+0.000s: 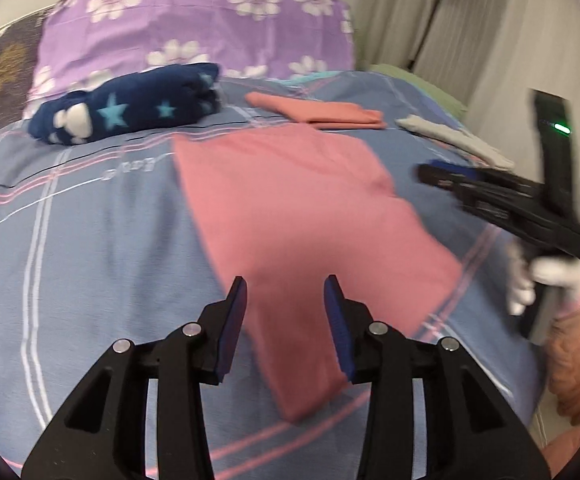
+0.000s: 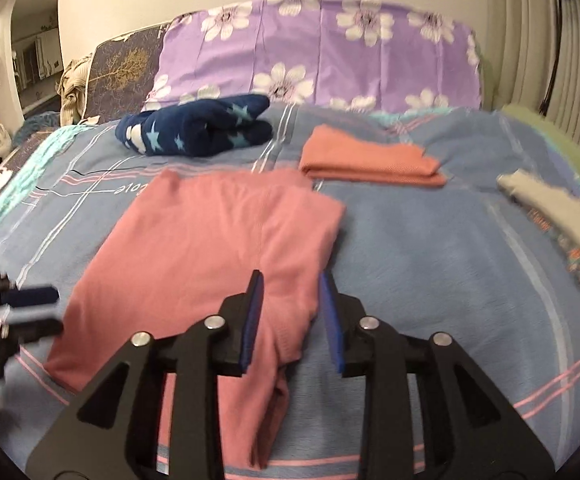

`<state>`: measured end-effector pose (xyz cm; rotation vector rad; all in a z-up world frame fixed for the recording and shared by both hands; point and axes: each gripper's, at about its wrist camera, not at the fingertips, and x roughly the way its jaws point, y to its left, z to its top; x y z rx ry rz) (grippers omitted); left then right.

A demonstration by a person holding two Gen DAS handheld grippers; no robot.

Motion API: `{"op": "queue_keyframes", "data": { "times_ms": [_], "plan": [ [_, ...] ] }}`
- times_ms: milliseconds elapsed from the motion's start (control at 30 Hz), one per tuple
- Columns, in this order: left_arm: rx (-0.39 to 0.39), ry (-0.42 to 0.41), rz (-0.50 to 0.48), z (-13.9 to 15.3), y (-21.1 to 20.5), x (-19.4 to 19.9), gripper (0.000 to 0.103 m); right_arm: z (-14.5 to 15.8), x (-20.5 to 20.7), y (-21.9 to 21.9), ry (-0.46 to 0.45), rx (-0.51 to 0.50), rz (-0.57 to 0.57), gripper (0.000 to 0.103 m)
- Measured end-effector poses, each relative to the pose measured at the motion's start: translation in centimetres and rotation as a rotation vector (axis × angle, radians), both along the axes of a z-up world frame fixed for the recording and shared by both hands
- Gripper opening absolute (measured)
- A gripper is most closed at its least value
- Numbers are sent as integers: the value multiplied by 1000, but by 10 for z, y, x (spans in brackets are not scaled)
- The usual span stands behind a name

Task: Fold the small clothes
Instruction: 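Grasp the edge of the folded pink shirt with the right gripper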

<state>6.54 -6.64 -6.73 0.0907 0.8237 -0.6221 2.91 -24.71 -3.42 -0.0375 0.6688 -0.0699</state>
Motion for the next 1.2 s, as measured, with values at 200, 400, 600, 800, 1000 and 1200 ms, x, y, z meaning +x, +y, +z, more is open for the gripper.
{"op": "queue_keyframes", "data": {
  "times_ms": [200,400,600,800,1000,1200],
  "plan": [
    [12,33,20,-10,4,17,52,4,-5,13,-26,-92,24,39],
    [31,51,18,-16,-3,33,57,-5,6,2,14,-52,9,60],
    [-43,139,-5,-25,-4,60,67,-41,29,-64,160,399,-10,62],
    [-196,278,-13,-42,-2,90,67,-60,48,-75,195,577,105,64],
    [-175,288,-35,-41,-17,111,69,-59,79,-61,243,549,166,59],
    [-176,297,-49,-43,-24,130,69,-66,106,-62,268,602,206,57]
  ]
}}
